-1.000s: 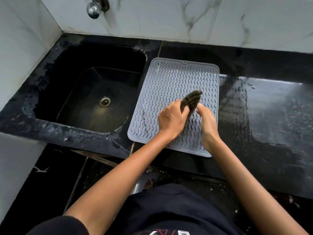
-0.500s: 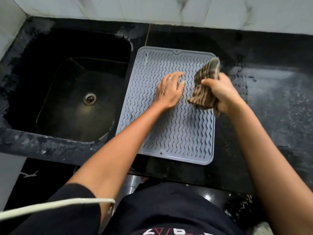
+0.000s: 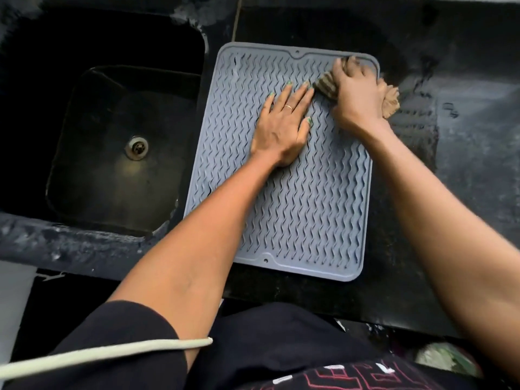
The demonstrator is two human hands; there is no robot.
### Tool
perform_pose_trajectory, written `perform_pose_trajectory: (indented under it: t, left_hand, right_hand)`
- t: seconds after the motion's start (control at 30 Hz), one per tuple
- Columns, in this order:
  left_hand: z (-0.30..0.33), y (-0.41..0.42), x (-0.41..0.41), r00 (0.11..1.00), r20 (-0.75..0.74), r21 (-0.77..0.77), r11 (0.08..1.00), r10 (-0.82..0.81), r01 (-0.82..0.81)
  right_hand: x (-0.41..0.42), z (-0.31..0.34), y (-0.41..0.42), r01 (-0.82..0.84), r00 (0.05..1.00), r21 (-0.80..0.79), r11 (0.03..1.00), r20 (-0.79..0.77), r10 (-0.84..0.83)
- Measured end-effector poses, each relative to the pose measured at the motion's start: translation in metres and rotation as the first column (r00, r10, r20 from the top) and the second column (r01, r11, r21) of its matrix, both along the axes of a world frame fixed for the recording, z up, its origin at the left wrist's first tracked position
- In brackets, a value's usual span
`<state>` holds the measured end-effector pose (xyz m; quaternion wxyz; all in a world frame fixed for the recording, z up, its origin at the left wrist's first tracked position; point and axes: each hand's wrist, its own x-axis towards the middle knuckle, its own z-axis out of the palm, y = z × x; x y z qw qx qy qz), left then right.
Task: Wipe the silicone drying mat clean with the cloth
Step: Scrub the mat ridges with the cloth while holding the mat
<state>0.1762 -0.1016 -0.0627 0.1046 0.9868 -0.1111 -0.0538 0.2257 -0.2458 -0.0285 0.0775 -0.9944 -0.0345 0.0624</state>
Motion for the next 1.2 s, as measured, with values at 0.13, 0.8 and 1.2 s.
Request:
perform_pose_trajectory:
  t: [0.13, 0.8, 1.2]
  left_hand:
    - [0.002, 0.001, 0.0, 1.0, -0.012, -0.008, 1.0, -0.005, 0.005]
    - [0.007, -0.003, -0.002, 0.983, 0.034, -0.146, 0.974, 0.181, -0.174]
    - [0.006, -0.004, -0.002, 0.981, 0.058, -0.192, 0.966, 0.187, -0.173]
  right_hand:
    - [-0.059, 0.003, 0.007, -0.006, 1.0, -0.021, 1.0, -0.004, 0.006]
    - [-0.016, -0.001, 0.015, 0.145, 0.974, 0.072, 0.987, 0.166, -0.156]
    - [-0.114, 0.039, -0.001, 0.229, 0.972, 0.288, 0.93, -0.02, -0.233]
